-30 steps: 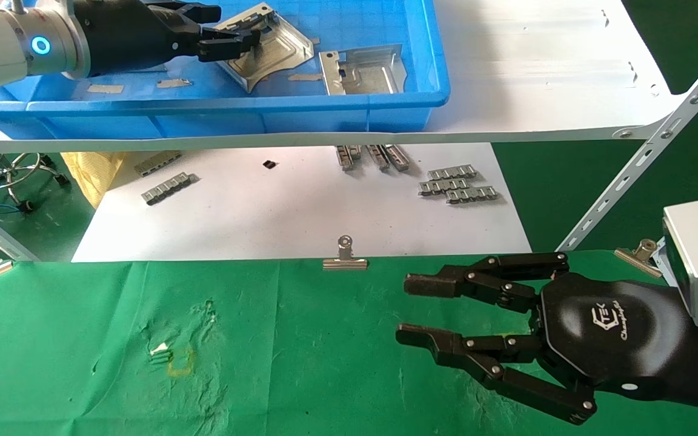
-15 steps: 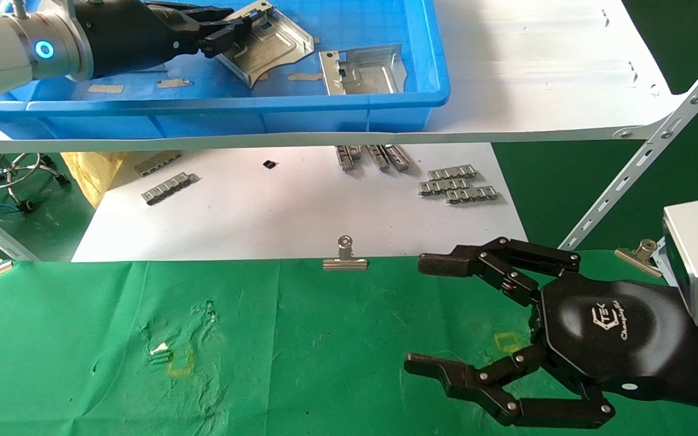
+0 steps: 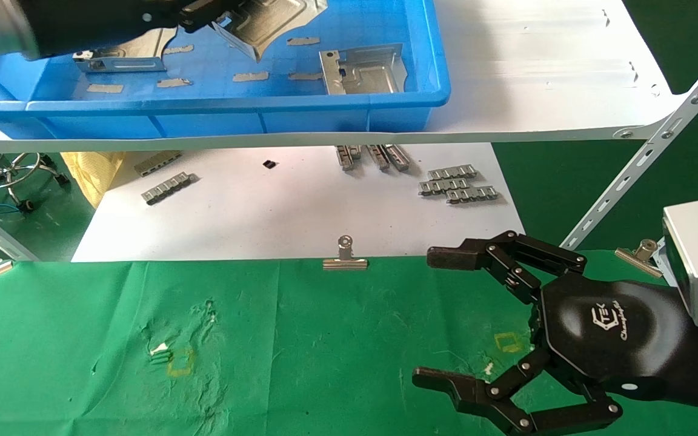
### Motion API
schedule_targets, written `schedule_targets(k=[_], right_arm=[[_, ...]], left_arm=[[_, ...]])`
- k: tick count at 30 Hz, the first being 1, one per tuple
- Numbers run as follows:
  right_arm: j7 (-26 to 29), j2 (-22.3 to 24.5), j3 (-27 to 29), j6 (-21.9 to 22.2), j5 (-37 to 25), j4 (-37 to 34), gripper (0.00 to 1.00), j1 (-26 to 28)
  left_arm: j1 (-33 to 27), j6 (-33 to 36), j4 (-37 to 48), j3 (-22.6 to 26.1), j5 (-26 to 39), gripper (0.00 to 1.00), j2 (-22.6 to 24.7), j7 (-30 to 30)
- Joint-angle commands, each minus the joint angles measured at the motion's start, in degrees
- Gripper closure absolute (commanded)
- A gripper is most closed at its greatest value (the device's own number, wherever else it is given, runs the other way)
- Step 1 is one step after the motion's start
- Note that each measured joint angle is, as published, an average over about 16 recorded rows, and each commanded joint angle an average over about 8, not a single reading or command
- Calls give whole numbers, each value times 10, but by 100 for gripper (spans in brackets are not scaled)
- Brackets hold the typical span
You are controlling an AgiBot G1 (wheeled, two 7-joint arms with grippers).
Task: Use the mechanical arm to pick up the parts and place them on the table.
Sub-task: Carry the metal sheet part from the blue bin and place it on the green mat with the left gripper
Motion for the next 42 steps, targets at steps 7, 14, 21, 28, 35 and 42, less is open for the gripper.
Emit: schedule_targets(k=[7,14,21,28,35,42], right_arm=[[0,0,0,0,0,0,0,0],[0,0,0,0,0,0,0,0],[0,0,0,0,0,0,0,0],[0,0,0,0,0,0,0,0],[0,0,0,0,0,0,0,0],[0,0,0,0,0,0,0,0]], left_arm=[[6,172,-21,-16,-30,100,-50,28],[51,227,-100,-12,-69,100,-102,43],[152,227,-280,26,-164,100,-186,34],[240,221,-400,72,-245,100,-268,66],[283,214,-402,131,-202,100,-278,217],[287,202,-301,166,-144,100,-258,351]])
